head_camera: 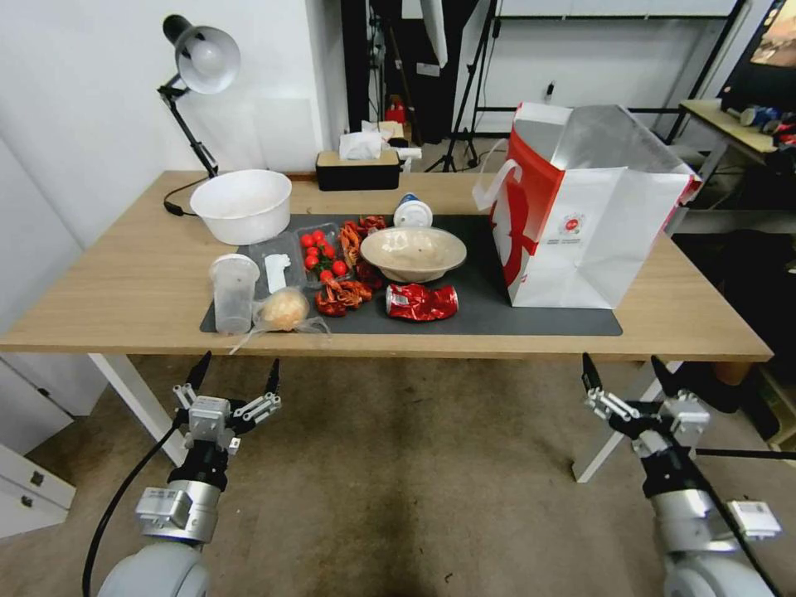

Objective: Pick up the food delivery bag from the floor and place it on the table.

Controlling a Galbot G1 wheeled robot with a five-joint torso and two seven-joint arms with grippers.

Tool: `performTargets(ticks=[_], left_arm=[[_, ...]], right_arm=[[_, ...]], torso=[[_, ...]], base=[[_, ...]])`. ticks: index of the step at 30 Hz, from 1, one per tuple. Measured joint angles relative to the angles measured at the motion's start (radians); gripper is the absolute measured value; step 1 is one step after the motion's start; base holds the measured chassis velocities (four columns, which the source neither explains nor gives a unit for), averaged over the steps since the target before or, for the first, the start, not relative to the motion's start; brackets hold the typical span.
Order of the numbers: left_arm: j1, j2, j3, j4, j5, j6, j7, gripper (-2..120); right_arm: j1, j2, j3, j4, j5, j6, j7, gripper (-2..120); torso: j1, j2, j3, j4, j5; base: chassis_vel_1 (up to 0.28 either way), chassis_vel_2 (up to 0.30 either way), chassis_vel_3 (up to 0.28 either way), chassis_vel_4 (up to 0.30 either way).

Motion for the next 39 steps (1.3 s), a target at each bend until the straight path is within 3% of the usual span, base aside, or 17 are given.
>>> performTargets(ticks=[39], left_arm=[[-0.003,-0.003,-0.004,0.01,0.017,0.003,-0.011,100]], right_arm=[[0.05,-0.016,-0.011,-0.021,-0.009,-0.002,-0.009,100]], torso=[[0.0,0.0,0.0,0.0,0.0001]], base=[[0.0,0.0,0.0,0.0]])
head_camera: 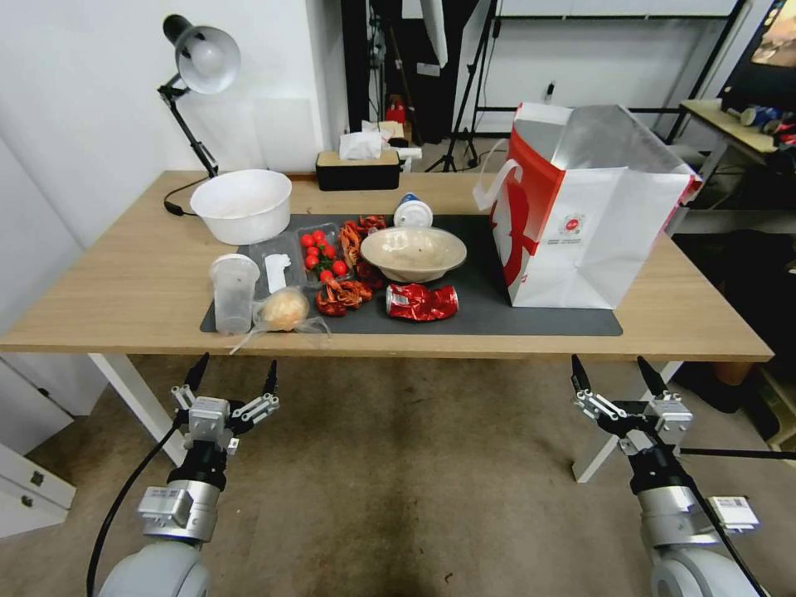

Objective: Pick up the food delivery bag from the floor and place it on the table.

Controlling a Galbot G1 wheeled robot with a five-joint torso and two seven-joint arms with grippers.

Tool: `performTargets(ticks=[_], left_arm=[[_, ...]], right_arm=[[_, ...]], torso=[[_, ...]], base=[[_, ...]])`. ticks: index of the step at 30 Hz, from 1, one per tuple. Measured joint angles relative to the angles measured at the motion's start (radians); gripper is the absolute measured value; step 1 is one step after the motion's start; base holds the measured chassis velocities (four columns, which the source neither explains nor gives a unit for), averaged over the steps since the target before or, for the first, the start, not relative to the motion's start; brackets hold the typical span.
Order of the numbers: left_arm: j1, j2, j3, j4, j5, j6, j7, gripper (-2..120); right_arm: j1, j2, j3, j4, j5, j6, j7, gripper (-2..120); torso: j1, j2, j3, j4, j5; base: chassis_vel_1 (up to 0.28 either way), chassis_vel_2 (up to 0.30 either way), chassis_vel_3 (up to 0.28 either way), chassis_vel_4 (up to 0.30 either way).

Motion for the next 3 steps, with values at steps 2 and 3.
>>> performTargets(ticks=[2,3], left_arm=[[0.0,0.0,0.0,0.0,0.0,0.0,0.0,100],[0.0,0.0,0.0,0.0,0.0,0.0,0.0,100]], right_arm=[[0.0,0.0,0.0,0.0,0.0,0.0,0.0,100],[0.0,0.0,0.0,0.0,0.0,0.0,0.0,100]], torso=[[0.0,0.0,0.0,0.0,0.0],[0.0,0.0,0.0,0.0,0.0]], base=[[0.0,0.0,0.0,0.0],[0.0,0.0,0.0,0.0]])
